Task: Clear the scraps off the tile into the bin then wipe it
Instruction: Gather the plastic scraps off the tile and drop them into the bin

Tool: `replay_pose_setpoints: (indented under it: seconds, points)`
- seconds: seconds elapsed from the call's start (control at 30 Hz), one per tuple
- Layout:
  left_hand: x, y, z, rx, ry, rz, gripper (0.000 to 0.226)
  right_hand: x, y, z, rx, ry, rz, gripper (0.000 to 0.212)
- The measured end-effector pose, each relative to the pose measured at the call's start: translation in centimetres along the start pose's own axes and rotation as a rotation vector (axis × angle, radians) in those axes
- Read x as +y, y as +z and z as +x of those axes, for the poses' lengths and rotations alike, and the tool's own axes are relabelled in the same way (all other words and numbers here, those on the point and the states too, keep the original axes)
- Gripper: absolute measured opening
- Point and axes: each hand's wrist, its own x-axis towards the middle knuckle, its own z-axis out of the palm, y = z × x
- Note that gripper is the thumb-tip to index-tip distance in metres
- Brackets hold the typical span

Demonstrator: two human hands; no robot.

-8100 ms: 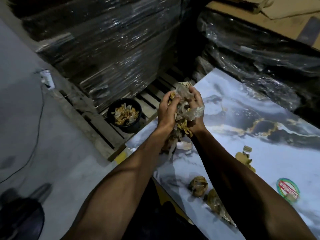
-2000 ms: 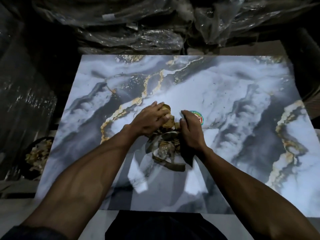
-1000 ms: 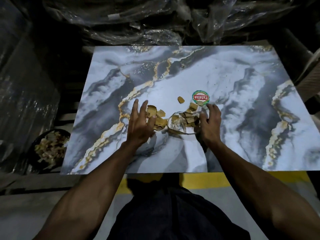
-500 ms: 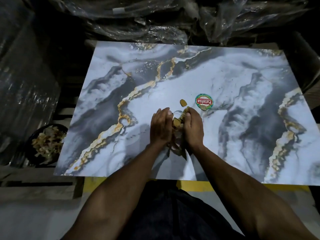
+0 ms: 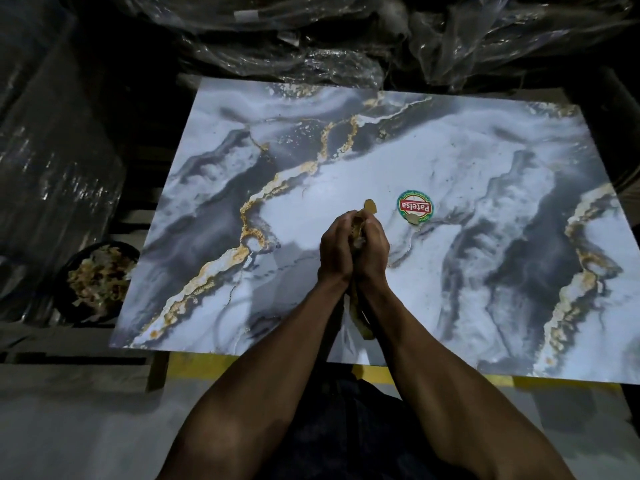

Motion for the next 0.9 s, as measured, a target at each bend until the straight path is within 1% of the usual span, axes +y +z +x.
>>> replay_pose_setpoints:
  seconds: [0.07, 0.2, 0.27, 0.37, 0.5, 0.67, 0.77, 0.83, 0.9]
  points:
    - [0.4, -0.4, 0.1, 0.001, 0.046, 0.034, 0.033, 0.1, 0.3, 0.1, 0.033, 0.018, 0.055, 0.031]
    - [1.2, -1.0, -0.3, 0.02, 0.055, -0.051, 0.027, 0.1, 1.0, -0.2, 0.082, 0.06, 0.155, 0.025]
    - [1.3, -1.6, -0.5, 0.038, 0.058, -0.084, 0.03, -0.2, 1.6, -0.8, 0.083, 0.068, 0.212, 0.025]
    - [1.9, -2.9, -0.9, 0.046, 0.065, -0.138, 0.032, -0.8, 2.8, -1.8, 0.058, 0.134, 0.323, 0.021]
    - [3.1, -4.2, -1.6, 0.065, 0.058, -0.266, 0.029, -1.2, 4.0, -2.7, 0.05, 0.082, 0.277, 0.023]
    - [3.9, -8.3, -2.1, 0.095, 0.099, -0.319, 0.029, -0.9, 7.2, -5.2, 0.001, 0.042, 0.238, 0.029]
    - [4.5, -10.3, -2.4, 0.092, 0.117, -0.344, 0.029, -0.6, 9.0, -6.0, -0.049, 0.017, 0.222, 0.028]
    - [4.7, -11.5, -2.2, 0.112, 0.114, -0.358, 0.028, -0.4, 10.4, -6.2, -0.116, 0.049, 0.277, 0.034]
    - [5.1, -12.7, -1.4, 0.167, 0.11, -0.382, 0.027, -0.2, 12.1, -5.9, -0.168, 0.126, 0.357, 0.044]
